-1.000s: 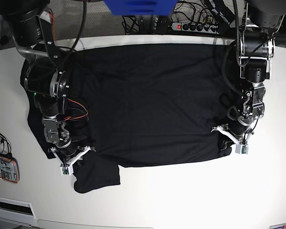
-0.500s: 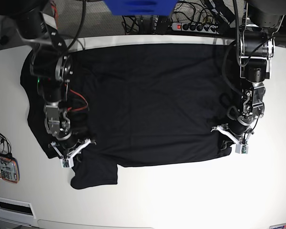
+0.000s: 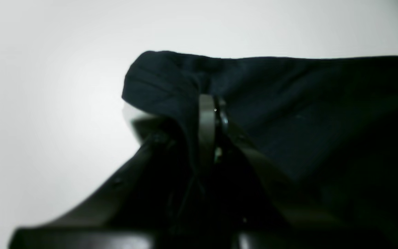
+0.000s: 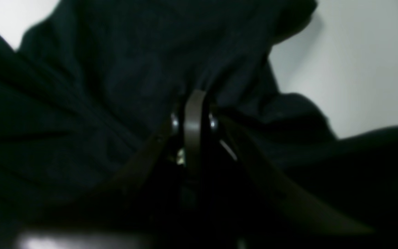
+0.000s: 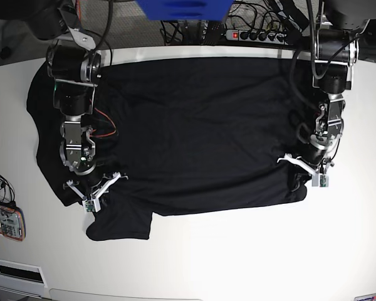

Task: Fold the T-shirt properly
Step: 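Lift the grasped edge with both grippers and fold it toward the arm bases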

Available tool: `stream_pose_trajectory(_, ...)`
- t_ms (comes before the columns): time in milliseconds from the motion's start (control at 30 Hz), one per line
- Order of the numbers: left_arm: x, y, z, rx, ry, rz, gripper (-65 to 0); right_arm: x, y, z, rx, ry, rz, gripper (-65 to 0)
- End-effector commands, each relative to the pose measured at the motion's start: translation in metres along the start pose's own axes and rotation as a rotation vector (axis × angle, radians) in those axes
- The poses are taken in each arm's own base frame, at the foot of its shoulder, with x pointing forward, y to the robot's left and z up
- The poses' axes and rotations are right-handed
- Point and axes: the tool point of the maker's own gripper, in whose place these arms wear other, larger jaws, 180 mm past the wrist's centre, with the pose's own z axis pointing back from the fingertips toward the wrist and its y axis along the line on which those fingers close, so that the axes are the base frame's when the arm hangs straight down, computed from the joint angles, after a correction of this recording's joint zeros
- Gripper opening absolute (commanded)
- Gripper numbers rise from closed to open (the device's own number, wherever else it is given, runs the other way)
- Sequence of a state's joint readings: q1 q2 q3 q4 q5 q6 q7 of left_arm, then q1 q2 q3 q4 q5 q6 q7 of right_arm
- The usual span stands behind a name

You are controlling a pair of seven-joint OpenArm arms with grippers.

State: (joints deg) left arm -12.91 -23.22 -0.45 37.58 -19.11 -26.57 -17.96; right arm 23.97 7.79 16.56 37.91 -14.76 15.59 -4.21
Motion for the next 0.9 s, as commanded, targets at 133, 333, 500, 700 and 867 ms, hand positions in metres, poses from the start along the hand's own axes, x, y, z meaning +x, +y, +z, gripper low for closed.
stream_pose_trajectory(133, -0.008, -0.004, 0.011, -0.017, 0.04, -0.046, -65.0, 0.028, -0.008, -0.003, -0.012, -0.064, 0.007, -65.0)
stream_pose_trajectory(333, 0.0, -0.003, 0.02, -0.031, 0.026, -0.087, -65.0, 0.049, -0.01, 0.0, -0.02, -0.114, 0.028, -65.0)
stream_pose_trajectory(500, 0.004, -0.003, 0.018, -0.033, 0.018, -0.091, -65.0, 0.061, -0.003, 0.005, -0.02, -0.124, 0.057, -65.0)
stream_pose_trajectory(700, 0.008, 0.006, 0.017, 0.017, 0.002, -0.103, -65.0, 0.087, -0.006, 0.017, -0.043, -0.159, 0.103, -65.0)
stream_pose_trajectory(867, 0.011, 0.018, 0.018, 0.08, -0.002, -0.118, -65.0, 0.095, -0.005, 0.03, -0.053, -0.201, 0.133, -65.0)
